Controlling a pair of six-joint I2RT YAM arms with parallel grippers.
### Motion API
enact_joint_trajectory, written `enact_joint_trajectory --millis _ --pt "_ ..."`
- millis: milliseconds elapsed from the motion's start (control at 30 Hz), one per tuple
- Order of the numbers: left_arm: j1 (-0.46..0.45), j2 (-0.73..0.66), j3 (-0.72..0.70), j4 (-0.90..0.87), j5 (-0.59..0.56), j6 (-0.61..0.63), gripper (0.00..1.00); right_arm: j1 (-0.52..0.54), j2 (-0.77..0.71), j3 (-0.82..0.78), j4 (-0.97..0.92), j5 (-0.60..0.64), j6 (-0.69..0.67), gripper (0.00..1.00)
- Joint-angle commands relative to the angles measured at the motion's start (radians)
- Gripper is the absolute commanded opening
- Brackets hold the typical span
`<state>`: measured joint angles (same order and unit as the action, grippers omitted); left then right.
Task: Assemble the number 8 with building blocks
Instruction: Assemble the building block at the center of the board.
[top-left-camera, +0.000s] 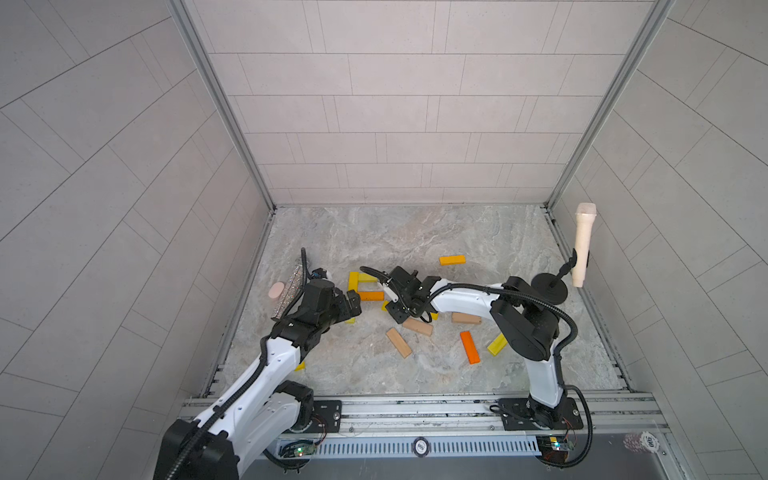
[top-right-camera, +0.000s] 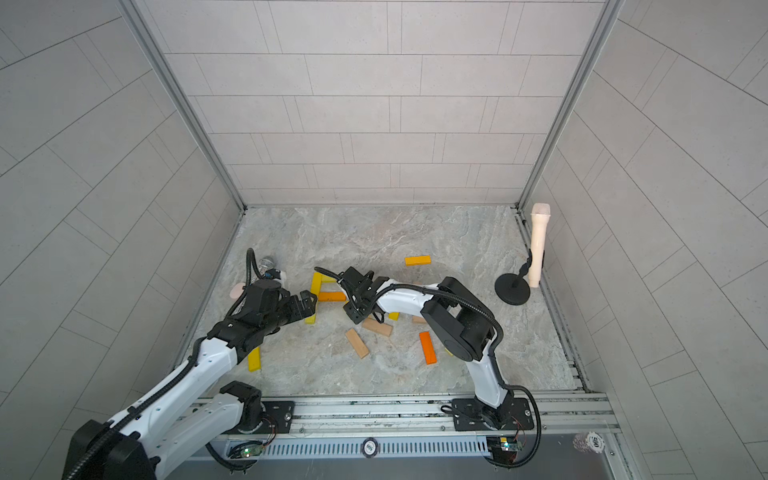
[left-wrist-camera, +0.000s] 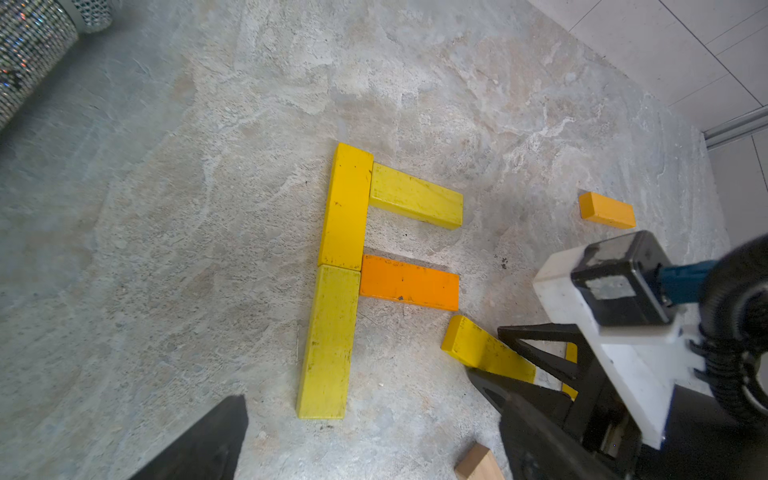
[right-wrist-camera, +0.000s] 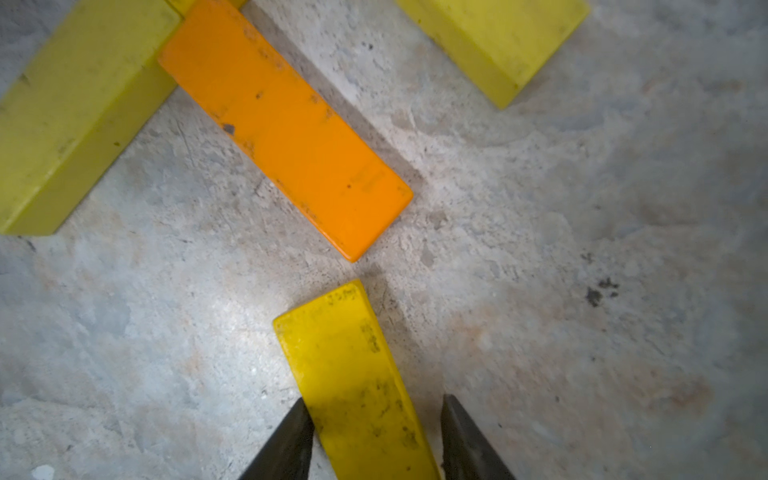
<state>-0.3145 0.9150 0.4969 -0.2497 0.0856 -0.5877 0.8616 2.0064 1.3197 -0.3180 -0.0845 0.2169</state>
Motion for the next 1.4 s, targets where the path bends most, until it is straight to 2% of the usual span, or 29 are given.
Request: enact_joint_trajectory --millis 0,133,333,567,733,1067,1367 --pt "0.006 0.008 -0.011 0.030 -0.002 -0.014 1.00 -0.004 -0.029 -0.039 -0.037 0.020 0.011 0.47" --pt "0.006 0.016 -0.009 0.036 0.003 -0.017 1.00 -0.004 -0.041 -0.055 -0.013 0.050 0.087 0.44" --pt "0.008 0.037 0.001 0.038 -0.009 -0.029 1.00 -0.004 -0.046 -0.052 0.010 0.106 0.274 0.39" --pt "0.042 0.143 0.058 0.064 0.034 -0.032 1.00 -0.010 -0.018 -0.002 -0.008 0.186 0.456 0.34" --pt "0.086 0.257 0.094 0.130 0.097 -0.042 1.00 -0.016 0.022 0.065 -0.031 0.187 0.517 0.34" --pt "0.121 0.403 0.182 0.167 0.094 -0.043 1.00 -0.038 0.104 0.175 -0.053 0.187 0.642 0.35" --pt "0.133 0.518 0.240 0.179 0.134 -0.022 1.00 -0.041 0.161 0.227 -0.040 0.166 0.691 0.36"
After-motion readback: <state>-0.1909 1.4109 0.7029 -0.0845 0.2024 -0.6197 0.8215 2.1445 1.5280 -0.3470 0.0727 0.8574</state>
